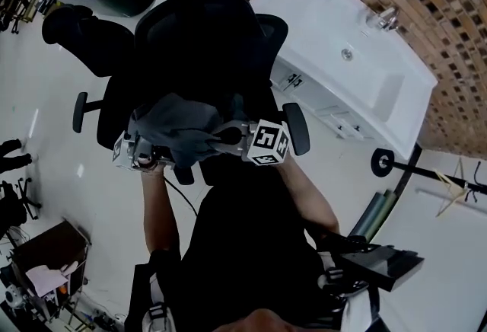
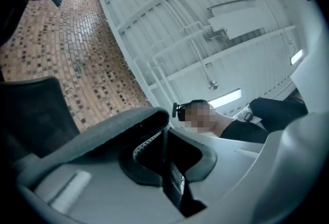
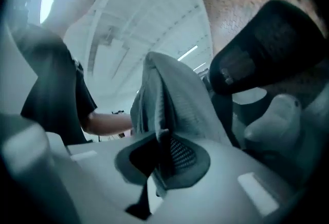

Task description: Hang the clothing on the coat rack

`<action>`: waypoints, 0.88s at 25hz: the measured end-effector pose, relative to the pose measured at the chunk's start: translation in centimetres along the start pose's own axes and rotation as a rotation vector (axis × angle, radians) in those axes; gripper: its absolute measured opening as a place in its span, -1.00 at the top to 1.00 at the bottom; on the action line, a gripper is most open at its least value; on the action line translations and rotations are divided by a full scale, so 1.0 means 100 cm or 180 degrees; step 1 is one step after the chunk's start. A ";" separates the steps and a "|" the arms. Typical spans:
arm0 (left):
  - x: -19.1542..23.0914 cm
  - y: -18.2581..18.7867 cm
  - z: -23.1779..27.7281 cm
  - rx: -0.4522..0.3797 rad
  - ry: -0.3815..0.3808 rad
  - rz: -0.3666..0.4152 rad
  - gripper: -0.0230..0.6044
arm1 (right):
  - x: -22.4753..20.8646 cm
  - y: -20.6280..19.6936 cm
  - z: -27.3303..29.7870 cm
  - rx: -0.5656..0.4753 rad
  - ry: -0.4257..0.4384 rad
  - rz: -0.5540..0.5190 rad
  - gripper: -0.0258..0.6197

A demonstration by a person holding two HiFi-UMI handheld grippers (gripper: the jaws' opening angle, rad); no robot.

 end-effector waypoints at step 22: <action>-0.005 -0.170 0.015 0.1275 0.1183 -0.0430 0.82 | 0.016 0.244 -0.190 -0.0637 -0.2805 -0.1646 0.89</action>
Point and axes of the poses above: the fingertips, and each gripper's own axes: z forward along the fingers, x to its left, y out of its top, the point moved 3 cm from there along -z, backward along the fingers, and after that the axes turned 2 degrees about x, right-handed, at the moved point
